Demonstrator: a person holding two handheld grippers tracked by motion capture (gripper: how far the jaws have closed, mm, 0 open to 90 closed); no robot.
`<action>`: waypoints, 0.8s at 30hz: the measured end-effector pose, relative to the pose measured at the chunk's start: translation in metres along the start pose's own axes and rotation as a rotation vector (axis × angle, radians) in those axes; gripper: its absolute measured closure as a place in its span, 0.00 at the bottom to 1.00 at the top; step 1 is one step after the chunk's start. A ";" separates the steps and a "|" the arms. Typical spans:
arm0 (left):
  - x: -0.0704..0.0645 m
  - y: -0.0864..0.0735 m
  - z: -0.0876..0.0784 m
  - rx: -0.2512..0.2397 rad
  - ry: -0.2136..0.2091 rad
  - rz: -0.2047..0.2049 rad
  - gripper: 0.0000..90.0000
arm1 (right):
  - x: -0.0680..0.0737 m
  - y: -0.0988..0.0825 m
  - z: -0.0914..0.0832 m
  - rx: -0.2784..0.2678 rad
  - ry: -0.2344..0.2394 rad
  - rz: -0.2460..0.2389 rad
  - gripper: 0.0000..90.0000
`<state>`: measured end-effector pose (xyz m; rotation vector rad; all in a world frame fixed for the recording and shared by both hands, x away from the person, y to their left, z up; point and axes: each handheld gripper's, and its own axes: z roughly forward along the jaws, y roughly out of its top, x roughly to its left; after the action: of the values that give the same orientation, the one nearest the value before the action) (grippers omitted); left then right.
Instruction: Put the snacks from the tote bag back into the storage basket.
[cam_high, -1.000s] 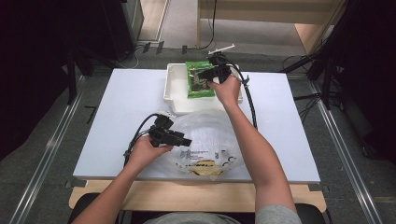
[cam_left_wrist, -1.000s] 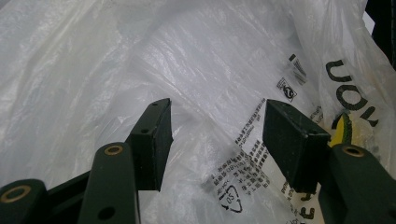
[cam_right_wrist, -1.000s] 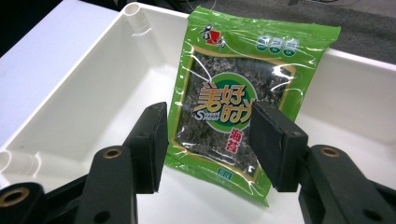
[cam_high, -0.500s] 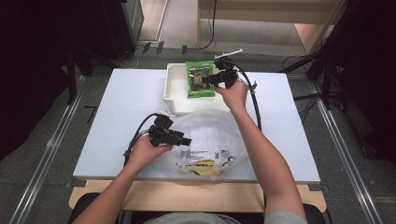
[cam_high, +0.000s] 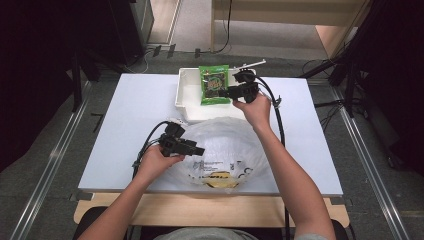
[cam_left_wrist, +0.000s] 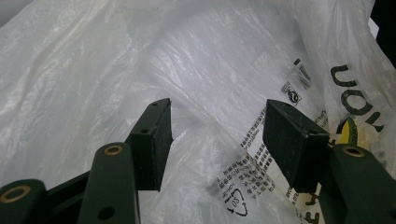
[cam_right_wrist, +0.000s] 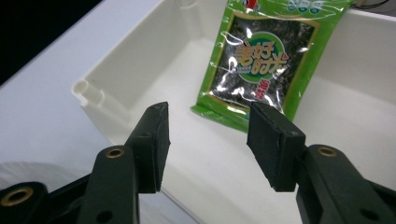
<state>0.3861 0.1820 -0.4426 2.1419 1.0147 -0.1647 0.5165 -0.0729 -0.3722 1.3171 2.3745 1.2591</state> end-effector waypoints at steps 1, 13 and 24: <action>0.000 0.000 0.000 -0.002 0.001 -0.002 0.48 | 0.001 -0.001 -0.001 0.007 -0.007 -0.010 0.56; 0.002 0.001 -0.003 -0.011 0.001 -0.009 0.48 | 0.013 -0.027 -0.016 -0.006 0.051 -0.011 0.56; 0.002 0.001 -0.005 -0.014 -0.001 -0.002 0.48 | 0.024 -0.045 -0.034 -0.001 0.080 -0.039 0.56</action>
<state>0.3867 0.1862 -0.4391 2.1279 1.0143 -0.1589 0.4575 -0.0869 -0.3772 1.2354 2.4404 1.3263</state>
